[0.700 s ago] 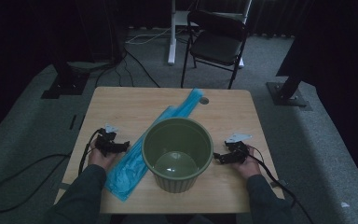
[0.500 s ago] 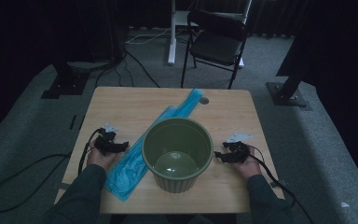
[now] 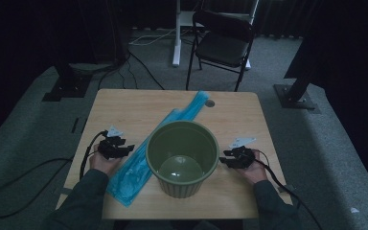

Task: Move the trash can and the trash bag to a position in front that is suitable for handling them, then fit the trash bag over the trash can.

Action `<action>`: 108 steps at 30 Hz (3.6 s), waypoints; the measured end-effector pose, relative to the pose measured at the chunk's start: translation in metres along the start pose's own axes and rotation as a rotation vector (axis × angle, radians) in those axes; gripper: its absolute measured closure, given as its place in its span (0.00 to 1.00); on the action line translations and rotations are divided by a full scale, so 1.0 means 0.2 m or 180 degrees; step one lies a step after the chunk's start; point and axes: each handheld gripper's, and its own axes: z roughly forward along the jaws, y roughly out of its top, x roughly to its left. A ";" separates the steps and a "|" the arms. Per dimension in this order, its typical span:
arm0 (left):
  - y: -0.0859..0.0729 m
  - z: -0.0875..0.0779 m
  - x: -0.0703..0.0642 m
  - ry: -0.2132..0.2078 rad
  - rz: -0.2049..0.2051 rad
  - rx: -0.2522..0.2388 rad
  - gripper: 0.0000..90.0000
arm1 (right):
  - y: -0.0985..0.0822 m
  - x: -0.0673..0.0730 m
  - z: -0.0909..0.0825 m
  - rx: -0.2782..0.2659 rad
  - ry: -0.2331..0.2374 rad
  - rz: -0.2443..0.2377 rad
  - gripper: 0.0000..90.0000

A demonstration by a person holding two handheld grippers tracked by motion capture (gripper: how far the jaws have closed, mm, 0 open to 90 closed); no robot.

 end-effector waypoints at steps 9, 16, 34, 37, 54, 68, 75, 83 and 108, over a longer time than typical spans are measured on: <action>0.03 -0.15 -0.18 -0.0446 0.0293 -0.0232 0.52 | 0.05 0.08 -0.05 -0.0170 0.0283 -0.0105 0.64; 0.03 -0.15 -0.33 -0.0670 0.0551 -0.0142 0.51 | 0.12 0.17 -0.10 -0.0345 0.0438 -0.0218 0.64; 0.07 -0.14 -0.41 -0.0666 0.0655 -0.0154 0.57 | 0.14 0.22 -0.11 -0.0234 0.0561 -0.0346 0.64; 0.11 -0.10 -0.38 -0.0645 0.0605 -0.0166 0.60 | 0.15 0.19 -0.09 -0.0246 0.0560 -0.0286 0.64; 0.09 0.00 -0.16 -0.0430 0.0256 -0.0026 0.58 | 0.10 0.07 -0.04 -0.0094 0.0319 -0.0014 0.61; 0.07 0.06 -0.11 -0.0268 0.0188 0.0121 0.51 | 0.06 0.03 -0.03 0.0021 0.0174 0.0053 0.57; 0.07 0.09 -0.09 -0.0226 0.0135 0.0137 0.47 | 0.05 0.02 -0.02 0.0075 0.0141 0.0066 0.56; 0.08 0.10 -0.09 -0.0224 0.0156 0.0151 0.47 | 0.03 0.01 -0.03 0.0121 0.0101 0.0097 0.56; 0.07 0.18 -0.13 -0.0343 0.0222 0.0366 0.44 | 0.02 0.01 -0.02 0.0182 0.0129 0.0080 0.56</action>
